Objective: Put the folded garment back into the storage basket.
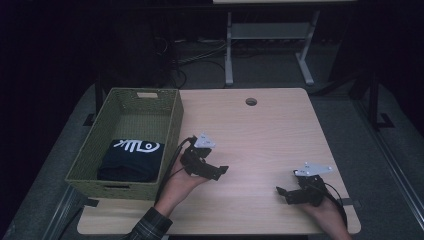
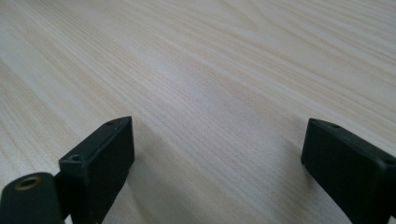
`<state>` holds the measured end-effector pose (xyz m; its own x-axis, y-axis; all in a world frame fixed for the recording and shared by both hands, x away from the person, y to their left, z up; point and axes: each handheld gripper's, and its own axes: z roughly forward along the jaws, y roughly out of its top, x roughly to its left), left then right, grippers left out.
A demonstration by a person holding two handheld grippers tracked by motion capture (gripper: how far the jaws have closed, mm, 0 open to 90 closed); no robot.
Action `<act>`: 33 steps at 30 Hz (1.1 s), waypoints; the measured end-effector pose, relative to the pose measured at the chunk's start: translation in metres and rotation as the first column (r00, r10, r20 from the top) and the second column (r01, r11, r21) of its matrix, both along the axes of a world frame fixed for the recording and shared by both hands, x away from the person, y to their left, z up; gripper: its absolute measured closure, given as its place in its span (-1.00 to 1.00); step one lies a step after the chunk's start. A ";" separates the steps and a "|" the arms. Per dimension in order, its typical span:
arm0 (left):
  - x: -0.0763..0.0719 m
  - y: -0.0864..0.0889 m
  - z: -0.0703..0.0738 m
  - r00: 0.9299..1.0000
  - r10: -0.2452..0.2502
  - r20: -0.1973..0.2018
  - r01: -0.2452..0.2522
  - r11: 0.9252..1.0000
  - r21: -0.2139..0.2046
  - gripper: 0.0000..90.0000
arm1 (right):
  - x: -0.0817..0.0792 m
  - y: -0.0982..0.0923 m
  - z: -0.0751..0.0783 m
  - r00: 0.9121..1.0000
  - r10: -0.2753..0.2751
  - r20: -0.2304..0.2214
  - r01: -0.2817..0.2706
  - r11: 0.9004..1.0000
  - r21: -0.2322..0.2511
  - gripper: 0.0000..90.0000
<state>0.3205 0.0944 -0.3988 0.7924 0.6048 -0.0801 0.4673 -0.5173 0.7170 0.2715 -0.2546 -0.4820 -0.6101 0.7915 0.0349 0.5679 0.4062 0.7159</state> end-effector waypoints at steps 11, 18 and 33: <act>0.000 0.000 -0.043 1.000 0.010 0.013 -0.010 1.000 0.008 -0.68 | 0.000 0.000 0.000 1.000 0.002 0.002 -0.002 1.000 0.000 -0.80; -0.001 -0.002 -0.062 1.000 0.011 0.018 -0.012 0.999 0.036 -0.69 | 0.000 0.000 0.000 1.000 0.002 0.001 -0.002 1.000 0.000 -0.80; -0.003 -0.004 -0.079 0.998 -0.004 0.063 0.000 0.999 0.054 -0.71 | 0.000 0.000 0.000 1.000 0.001 0.001 -0.001 1.000 0.000 -0.80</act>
